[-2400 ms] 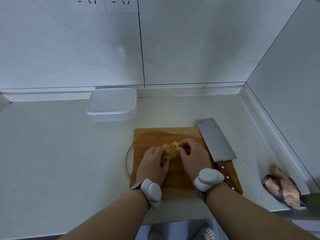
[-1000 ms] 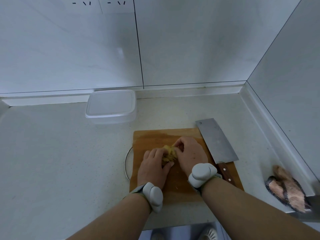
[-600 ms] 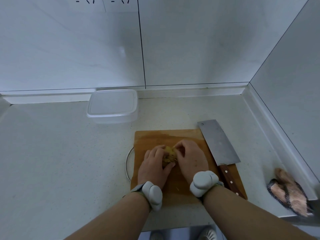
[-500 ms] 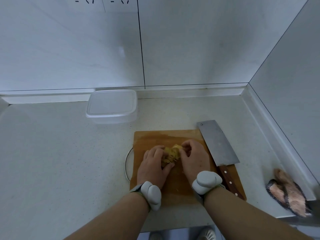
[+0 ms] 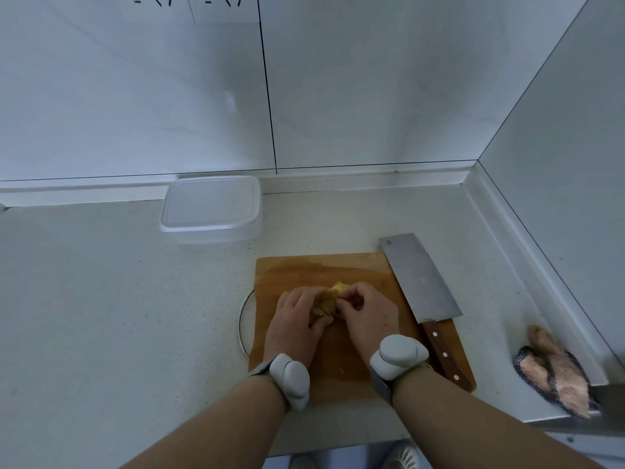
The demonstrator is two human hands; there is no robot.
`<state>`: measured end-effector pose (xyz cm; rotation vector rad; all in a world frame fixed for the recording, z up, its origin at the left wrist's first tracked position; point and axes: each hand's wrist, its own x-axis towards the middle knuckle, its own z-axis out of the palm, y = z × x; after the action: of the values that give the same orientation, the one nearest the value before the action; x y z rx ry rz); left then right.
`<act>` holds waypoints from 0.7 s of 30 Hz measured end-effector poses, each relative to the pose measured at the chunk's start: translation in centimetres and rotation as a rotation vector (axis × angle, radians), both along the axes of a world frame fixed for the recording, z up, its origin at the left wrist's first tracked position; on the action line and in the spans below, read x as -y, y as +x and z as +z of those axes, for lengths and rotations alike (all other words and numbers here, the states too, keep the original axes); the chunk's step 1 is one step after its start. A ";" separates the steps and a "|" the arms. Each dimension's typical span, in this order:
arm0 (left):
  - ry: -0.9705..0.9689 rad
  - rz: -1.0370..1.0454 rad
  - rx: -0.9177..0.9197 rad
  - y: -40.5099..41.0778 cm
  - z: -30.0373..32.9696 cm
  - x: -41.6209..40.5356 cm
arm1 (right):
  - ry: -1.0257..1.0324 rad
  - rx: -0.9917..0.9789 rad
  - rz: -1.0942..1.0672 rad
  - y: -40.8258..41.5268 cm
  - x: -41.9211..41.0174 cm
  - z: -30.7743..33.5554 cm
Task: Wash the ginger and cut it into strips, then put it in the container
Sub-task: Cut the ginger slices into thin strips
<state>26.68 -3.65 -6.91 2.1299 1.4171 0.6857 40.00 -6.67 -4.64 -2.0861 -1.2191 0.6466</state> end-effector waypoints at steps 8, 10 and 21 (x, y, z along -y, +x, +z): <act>-0.078 -0.107 -0.099 0.7 0.0 0.4 | -0.010 0.006 -0.148 -0.6 -0.1 0.1; -0.101 -0.145 -0.184 1.3 0.2 0.5 | -0.044 -0.047 -0.096 -1.0 -0.1 0.2; -0.011 -0.265 -0.427 3.0 0.6 -0.2 | -0.035 -0.233 -0.126 0.1 0.2 1.4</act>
<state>29.71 -3.46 -6.33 2.4947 1.2923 0.1245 40.07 -6.92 -3.23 -2.0306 -0.9454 0.8308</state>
